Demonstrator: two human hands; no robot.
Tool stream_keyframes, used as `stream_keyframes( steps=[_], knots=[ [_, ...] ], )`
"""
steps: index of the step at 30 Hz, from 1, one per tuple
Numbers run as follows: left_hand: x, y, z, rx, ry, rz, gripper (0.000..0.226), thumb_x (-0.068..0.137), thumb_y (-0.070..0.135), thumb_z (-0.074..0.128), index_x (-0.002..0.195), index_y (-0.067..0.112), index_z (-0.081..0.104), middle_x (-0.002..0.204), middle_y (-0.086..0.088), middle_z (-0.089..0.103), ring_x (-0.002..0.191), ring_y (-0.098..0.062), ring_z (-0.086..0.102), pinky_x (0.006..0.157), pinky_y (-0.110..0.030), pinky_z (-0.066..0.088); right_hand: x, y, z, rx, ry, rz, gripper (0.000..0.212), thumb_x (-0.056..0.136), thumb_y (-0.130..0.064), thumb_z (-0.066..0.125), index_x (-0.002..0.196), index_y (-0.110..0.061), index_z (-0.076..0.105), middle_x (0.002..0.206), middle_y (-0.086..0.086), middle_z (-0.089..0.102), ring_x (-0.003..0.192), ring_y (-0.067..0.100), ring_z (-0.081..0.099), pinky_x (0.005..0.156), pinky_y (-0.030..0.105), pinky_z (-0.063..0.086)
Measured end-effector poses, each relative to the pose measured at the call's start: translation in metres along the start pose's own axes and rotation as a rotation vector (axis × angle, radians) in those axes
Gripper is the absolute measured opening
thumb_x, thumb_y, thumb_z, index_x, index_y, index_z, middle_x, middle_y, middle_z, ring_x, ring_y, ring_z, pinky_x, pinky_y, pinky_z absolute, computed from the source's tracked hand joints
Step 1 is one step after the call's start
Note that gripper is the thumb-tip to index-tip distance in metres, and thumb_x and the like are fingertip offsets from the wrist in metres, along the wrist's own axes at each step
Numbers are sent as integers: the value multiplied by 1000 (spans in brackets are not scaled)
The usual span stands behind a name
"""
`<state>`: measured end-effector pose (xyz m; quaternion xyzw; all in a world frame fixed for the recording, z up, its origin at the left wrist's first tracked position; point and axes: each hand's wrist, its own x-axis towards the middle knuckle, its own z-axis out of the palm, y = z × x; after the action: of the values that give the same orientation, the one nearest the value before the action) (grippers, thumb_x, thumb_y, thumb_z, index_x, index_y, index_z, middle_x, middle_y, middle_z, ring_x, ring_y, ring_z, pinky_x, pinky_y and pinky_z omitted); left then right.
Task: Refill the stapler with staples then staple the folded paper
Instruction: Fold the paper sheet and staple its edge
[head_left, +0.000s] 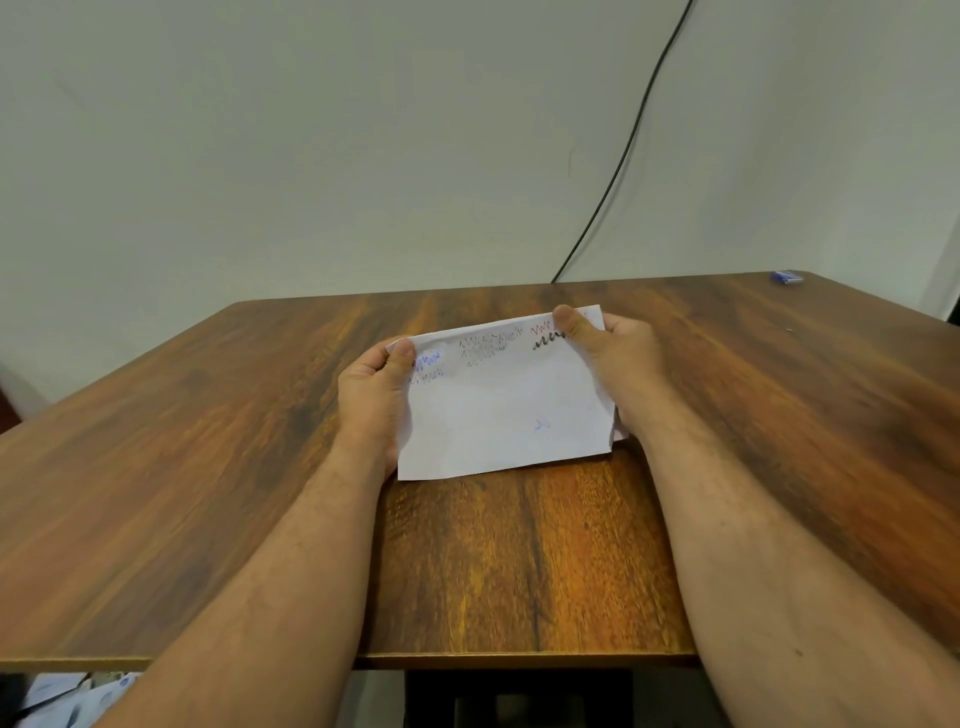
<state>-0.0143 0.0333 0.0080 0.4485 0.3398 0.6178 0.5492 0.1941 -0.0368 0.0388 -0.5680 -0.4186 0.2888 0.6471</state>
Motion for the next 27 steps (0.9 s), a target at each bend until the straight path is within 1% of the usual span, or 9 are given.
stream_keyframes(
  steps=[6,8,11,13,15,18,21,23,27],
  knots=[
    [-1,1,1,-2,-9,-39,15,101,11,56,96,8,70,93,-17,70,80,-30,65,87,-53,55,4,4,-3,-52,32,-33,12,91,-28,73,88,-17,77,83,-1,79,79,25,76,73,41,63],
    [0,1,0,-15,-1,-43,16,101,11,56,95,9,71,89,-14,71,78,-28,66,85,-51,56,4,4,-5,-10,-25,6,8,90,-23,74,94,-15,75,90,3,79,82,26,77,74,43,63],
    [3,1,-4,-30,26,-48,17,101,14,57,92,12,72,87,-10,73,78,-27,67,80,-49,58,2,3,-7,38,-151,138,17,91,-11,71,107,-13,69,99,7,76,82,24,75,62,37,62],
    [5,0,-6,-32,39,-52,17,101,15,57,93,13,72,87,-9,73,77,-26,67,74,-45,60,3,4,-7,-19,-155,153,15,92,-10,70,106,-15,69,96,3,76,76,19,75,60,34,61],
    [6,-1,-5,-24,51,-62,15,101,17,58,95,13,72,89,-8,74,78,-26,69,68,-42,59,6,6,-6,-44,-93,122,10,91,-11,71,98,-19,70,97,2,76,79,21,75,66,37,63],
    [4,1,-4,-10,8,-78,16,100,18,60,111,12,69,101,-10,75,86,-27,72,70,-44,62,9,8,-5,-60,-18,77,13,90,-12,72,89,-24,68,94,-1,75,85,23,74,76,42,63],
    [3,2,-3,13,-43,-103,39,94,11,68,131,15,55,119,-9,70,100,-30,73,82,-53,61,11,9,-7,4,39,60,15,90,-11,72,85,-24,68,89,-2,74,84,23,75,77,45,63],
    [3,3,-2,41,-38,-97,46,90,5,71,130,16,50,122,-9,67,101,-30,73,82,-53,62,13,10,-6,16,56,67,14,90,-11,73,85,-24,69,90,-1,75,84,24,75,76,46,63],
    [2,2,-3,50,27,-71,36,91,3,69,115,20,48,118,-13,66,97,-32,72,78,-50,62,13,11,-6,50,13,146,14,85,-14,78,98,-17,71,97,5,78,85,26,76,79,45,63]
  ],
)
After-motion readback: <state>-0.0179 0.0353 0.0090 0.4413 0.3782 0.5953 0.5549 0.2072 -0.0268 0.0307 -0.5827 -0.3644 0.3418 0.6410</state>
